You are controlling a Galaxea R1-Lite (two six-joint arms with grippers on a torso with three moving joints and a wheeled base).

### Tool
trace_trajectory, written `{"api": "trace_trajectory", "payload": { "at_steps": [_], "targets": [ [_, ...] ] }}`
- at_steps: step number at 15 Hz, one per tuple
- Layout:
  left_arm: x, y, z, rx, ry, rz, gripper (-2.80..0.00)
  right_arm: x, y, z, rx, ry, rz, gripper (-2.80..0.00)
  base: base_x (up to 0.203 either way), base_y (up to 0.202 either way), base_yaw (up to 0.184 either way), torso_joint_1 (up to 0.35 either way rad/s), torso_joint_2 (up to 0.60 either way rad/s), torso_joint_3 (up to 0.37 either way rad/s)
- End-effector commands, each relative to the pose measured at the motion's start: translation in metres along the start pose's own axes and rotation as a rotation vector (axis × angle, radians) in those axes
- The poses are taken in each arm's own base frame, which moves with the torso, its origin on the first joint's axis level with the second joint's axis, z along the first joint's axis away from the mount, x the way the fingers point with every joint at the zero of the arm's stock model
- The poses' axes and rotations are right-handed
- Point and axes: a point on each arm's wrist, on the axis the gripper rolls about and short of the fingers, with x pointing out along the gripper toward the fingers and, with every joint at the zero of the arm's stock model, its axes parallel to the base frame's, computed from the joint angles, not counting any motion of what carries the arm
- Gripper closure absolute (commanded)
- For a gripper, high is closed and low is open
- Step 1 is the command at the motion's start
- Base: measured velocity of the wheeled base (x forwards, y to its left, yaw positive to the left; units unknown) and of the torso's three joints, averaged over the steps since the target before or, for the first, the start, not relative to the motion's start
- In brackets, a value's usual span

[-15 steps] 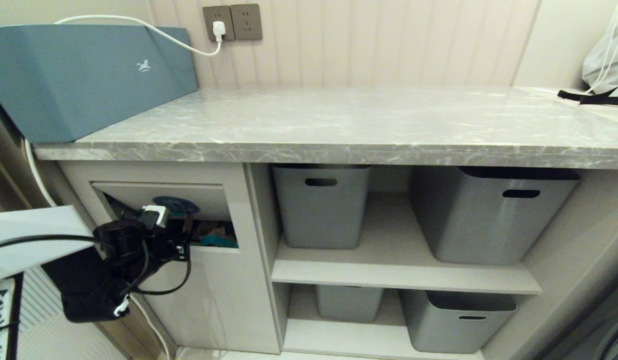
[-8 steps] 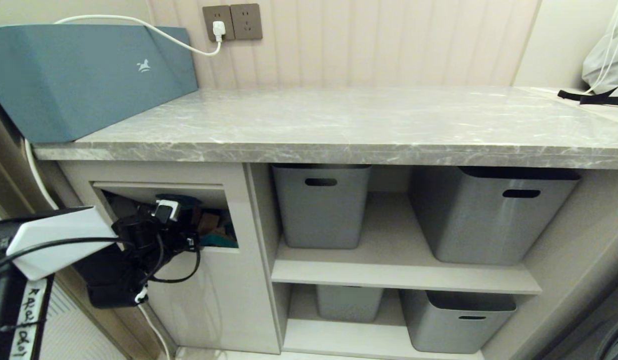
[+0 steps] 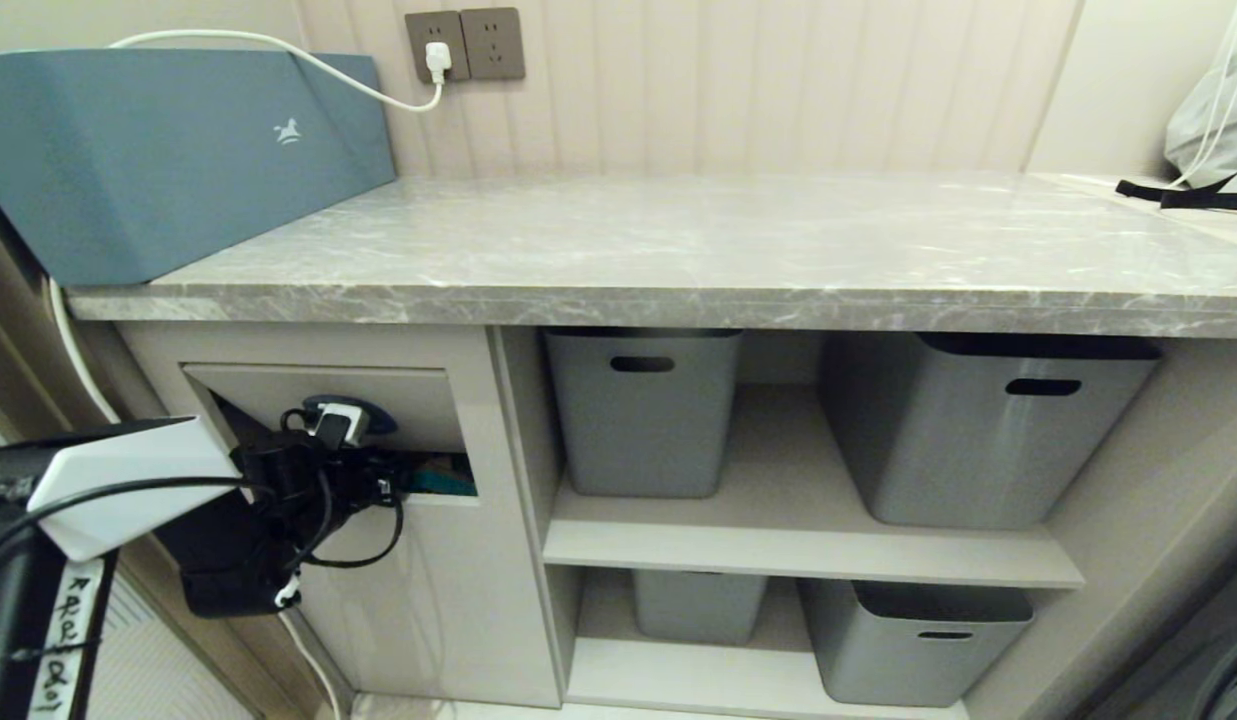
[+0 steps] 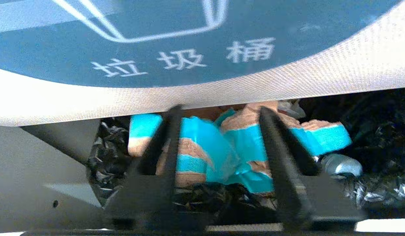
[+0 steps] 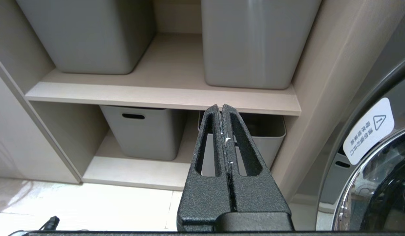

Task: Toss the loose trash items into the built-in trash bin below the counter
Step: Put the garbage in the trash can

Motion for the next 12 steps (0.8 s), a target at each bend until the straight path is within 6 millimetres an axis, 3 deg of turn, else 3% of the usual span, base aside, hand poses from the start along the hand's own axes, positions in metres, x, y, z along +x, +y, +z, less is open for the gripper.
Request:
{"api": "trace_trajectory", "payload": {
  "at_steps": [1, 6, 7, 12],
  "targets": [
    [-0.001, 0.001, 0.004, 0.003, -0.016, 0.005, -2.80, 0.000, 0.000, 0.000, 0.000, 0.000, 0.000, 0.00, 0.000, 0.000, 0.000, 0.000, 0.00, 0.000],
    [-0.013, 0.004, 0.026, -0.042, -0.053, 0.010, -2.80, 0.000, 0.000, 0.000, 0.000, 0.000, 0.000, 0.00, 0.000, 0.000, 0.000, 0.000, 0.00, 0.000],
    [-0.024, 0.004, 0.033, -0.060, -0.054, 0.009, 0.00, 0.000, 0.000, 0.000, 0.000, 0.000, 0.000, 0.00, 0.000, 0.000, 0.000, 0.000, 0.00, 0.000],
    [-0.066, 0.000, 0.048, -0.076, -0.026, 0.005, 0.00, 0.000, 0.000, 0.000, 0.000, 0.000, 0.000, 0.00, 0.000, 0.000, 0.000, 0.000, 0.00, 0.000]
  ]
}}
